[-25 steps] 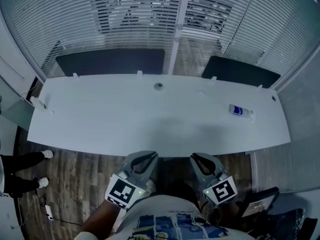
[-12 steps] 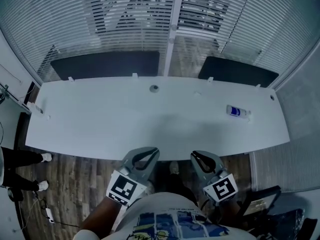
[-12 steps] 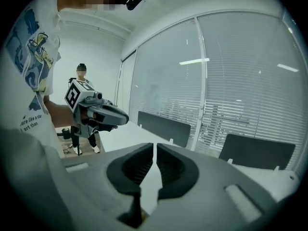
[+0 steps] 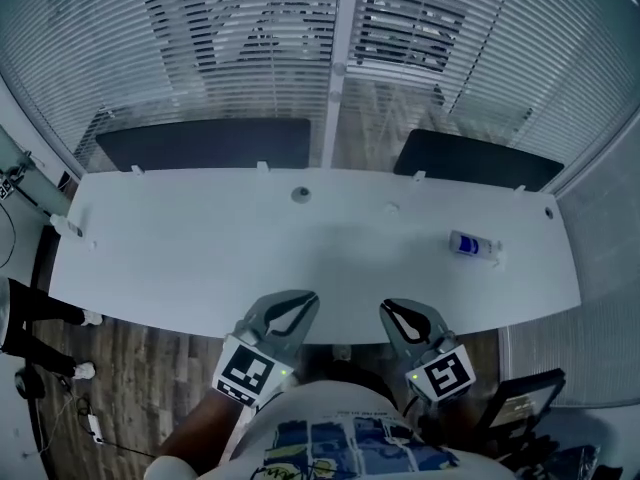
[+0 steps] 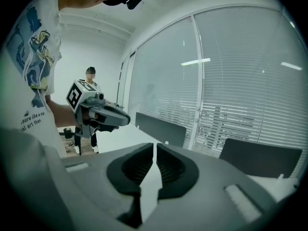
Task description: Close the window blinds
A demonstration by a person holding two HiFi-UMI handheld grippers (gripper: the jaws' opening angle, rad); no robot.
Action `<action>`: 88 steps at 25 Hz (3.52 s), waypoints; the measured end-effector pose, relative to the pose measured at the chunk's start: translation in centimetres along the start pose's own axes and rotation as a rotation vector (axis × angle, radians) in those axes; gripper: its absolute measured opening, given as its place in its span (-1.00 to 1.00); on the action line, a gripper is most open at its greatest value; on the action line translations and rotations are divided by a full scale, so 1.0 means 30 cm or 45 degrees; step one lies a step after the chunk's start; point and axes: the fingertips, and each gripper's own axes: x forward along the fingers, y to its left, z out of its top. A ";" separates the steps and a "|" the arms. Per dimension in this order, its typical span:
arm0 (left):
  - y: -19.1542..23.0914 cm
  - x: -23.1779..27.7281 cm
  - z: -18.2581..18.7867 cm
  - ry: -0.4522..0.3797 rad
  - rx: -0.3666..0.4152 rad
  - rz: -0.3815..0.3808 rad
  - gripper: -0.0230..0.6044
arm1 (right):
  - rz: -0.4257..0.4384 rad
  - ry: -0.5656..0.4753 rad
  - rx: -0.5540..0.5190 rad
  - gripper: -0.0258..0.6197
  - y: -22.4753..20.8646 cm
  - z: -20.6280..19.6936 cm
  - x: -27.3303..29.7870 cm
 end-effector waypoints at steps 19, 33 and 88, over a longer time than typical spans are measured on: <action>0.175 0.397 0.040 0.029 0.031 0.185 -0.88 | 0.121 0.012 -0.050 -0.88 -0.410 -0.077 0.110; 0.409 0.499 0.105 0.062 0.110 0.206 -0.85 | 0.024 0.018 0.007 -0.88 -0.451 -0.053 0.158; 1.106 1.151 0.397 0.280 1.046 0.583 -0.45 | -0.168 0.160 0.174 -0.88 -0.650 -0.178 0.189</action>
